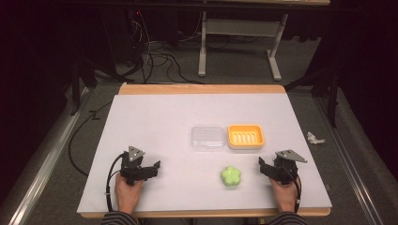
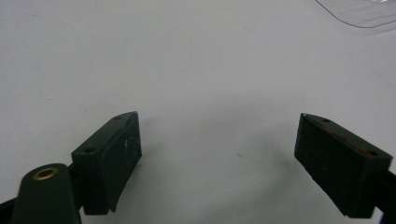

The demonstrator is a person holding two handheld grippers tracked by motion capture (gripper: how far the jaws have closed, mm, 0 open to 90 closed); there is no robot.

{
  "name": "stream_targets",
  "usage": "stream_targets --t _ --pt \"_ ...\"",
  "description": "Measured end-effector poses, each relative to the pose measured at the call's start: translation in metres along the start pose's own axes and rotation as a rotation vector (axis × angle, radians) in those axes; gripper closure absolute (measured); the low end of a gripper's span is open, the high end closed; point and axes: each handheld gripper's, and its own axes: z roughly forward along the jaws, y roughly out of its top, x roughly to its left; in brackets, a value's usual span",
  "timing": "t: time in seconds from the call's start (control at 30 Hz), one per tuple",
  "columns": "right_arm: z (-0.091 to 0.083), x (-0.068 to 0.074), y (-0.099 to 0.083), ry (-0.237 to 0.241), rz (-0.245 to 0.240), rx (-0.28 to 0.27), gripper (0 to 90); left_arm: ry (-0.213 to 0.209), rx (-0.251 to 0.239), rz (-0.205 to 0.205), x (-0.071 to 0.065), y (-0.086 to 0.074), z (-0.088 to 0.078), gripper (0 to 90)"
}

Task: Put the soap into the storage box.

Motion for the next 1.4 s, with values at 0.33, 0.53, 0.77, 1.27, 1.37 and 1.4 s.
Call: stream_targets --t 0.33,0.53,0.77,1.27,1.37,1.4 --pt "0.000 -0.003 0.001 0.026 0.008 0.007 26.7 0.000 0.001 -0.006 0.000 0.000 0.000 15.4" --pt "-0.002 -0.007 0.001 0.060 0.045 -0.002 20.7 -0.001 0.002 -0.007 0.001 0.001 0.000 15.4" --pt "-0.009 -0.009 0.000 0.099 0.058 -0.001 14.8 -0.001 -0.001 -0.004 0.000 0.000 0.000 15.3" --pt "-0.030 0.013 0.005 0.186 -0.042 0.039 10.5 -0.001 0.001 -0.007 0.000 0.000 0.000 15.3" --pt "-0.034 0.021 0.005 0.205 -0.077 0.050 12.0 0.001 0.000 -0.009 0.000 0.000 0.000 15.2" --pt "-0.034 0.024 0.005 0.213 -0.093 0.049 13.5 0.000 0.001 -0.009 0.000 0.000 0.000 15.2"
